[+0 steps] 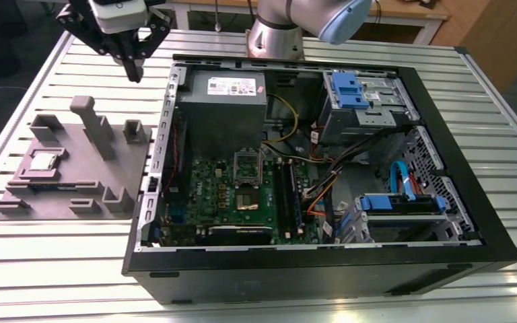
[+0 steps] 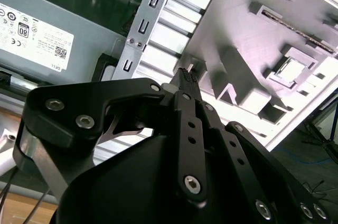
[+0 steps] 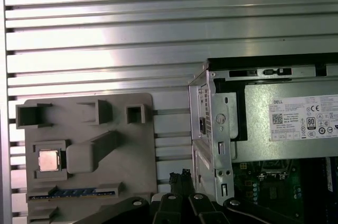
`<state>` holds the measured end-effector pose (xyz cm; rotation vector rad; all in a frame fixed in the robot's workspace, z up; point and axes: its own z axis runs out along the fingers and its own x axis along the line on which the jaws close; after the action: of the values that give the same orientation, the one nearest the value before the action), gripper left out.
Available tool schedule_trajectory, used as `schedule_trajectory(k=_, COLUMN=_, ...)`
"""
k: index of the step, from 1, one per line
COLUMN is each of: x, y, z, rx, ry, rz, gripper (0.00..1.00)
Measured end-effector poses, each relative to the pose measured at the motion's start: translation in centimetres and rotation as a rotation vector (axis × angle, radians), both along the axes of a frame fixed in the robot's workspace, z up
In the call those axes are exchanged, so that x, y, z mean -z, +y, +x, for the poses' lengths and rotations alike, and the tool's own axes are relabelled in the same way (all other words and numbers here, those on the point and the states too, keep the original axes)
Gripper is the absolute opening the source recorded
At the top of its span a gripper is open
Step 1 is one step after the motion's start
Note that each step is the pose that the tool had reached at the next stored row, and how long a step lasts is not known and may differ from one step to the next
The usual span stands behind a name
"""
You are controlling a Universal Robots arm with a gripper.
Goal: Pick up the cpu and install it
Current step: 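Reach for the cpu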
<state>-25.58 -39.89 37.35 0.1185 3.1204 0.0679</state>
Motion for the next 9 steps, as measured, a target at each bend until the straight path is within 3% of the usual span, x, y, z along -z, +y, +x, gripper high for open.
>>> schedule_trajectory(k=9, x=0.01, y=0.0, z=-0.32, rx=0.0, ry=0.0001, rz=0.0, gripper=0.1)
